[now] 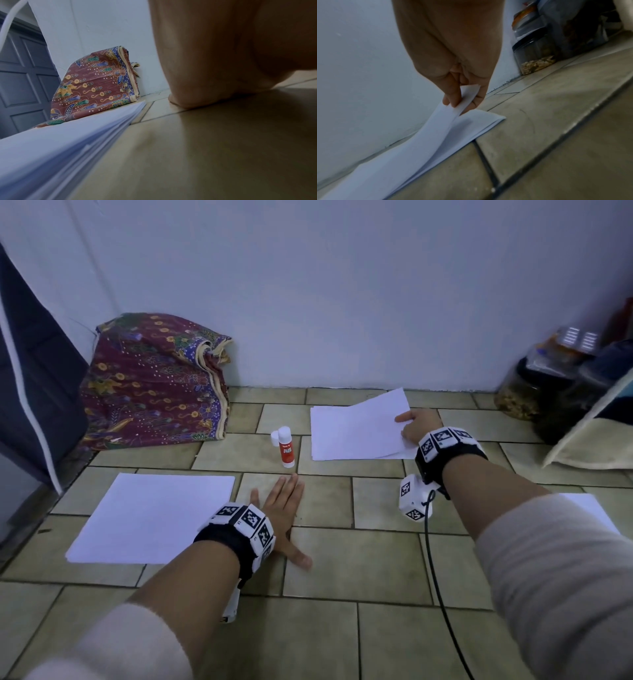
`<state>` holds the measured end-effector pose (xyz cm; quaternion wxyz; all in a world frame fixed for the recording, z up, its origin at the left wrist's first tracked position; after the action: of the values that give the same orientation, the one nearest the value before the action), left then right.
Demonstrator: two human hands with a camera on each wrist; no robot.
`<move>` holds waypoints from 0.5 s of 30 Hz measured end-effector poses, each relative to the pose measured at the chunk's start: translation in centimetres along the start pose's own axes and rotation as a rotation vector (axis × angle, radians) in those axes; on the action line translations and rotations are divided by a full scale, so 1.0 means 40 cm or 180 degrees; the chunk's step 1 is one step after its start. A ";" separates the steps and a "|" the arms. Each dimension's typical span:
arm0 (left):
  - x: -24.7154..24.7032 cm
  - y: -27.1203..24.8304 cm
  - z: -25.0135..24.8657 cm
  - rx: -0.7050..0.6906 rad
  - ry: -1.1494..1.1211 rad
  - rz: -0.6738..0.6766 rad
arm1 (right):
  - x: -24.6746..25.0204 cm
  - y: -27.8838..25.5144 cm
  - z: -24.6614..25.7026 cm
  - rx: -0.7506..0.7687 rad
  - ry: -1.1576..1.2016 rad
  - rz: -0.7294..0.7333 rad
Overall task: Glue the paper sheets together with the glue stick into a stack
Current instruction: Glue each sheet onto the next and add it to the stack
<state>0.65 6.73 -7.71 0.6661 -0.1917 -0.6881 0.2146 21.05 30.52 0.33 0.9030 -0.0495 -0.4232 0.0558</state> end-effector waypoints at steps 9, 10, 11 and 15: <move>0.002 -0.007 -0.004 -0.0061 -0.0113 0.0050 | -0.028 0.009 -0.016 -0.0103 -0.0729 0.0171; 0.002 -0.007 -0.004 -0.0064 -0.0109 0.0069 | -0.029 0.010 -0.017 -0.0110 -0.0786 0.0183; 0.002 -0.007 -0.003 -0.0061 -0.0101 0.0080 | -0.031 0.007 -0.012 -0.0086 -0.0867 0.0196; 0.002 -0.006 -0.001 -0.0055 -0.0061 0.0115 | -0.053 0.002 -0.002 0.0012 -0.1344 0.0350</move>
<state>0.68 6.56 -7.51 0.6538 -0.2078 -0.6927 0.2225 19.76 30.29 -1.32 0.7900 -0.0580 -0.5994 0.1149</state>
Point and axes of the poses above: each hand's wrist, its own y-axis towards the middle knuckle, its own x-axis out of the back of the hand, z = x × y, the point moved 10 cm from there along y, towards the middle knuckle, and after that the axes turned 3 degrees about -z, right-handed, at the moved point
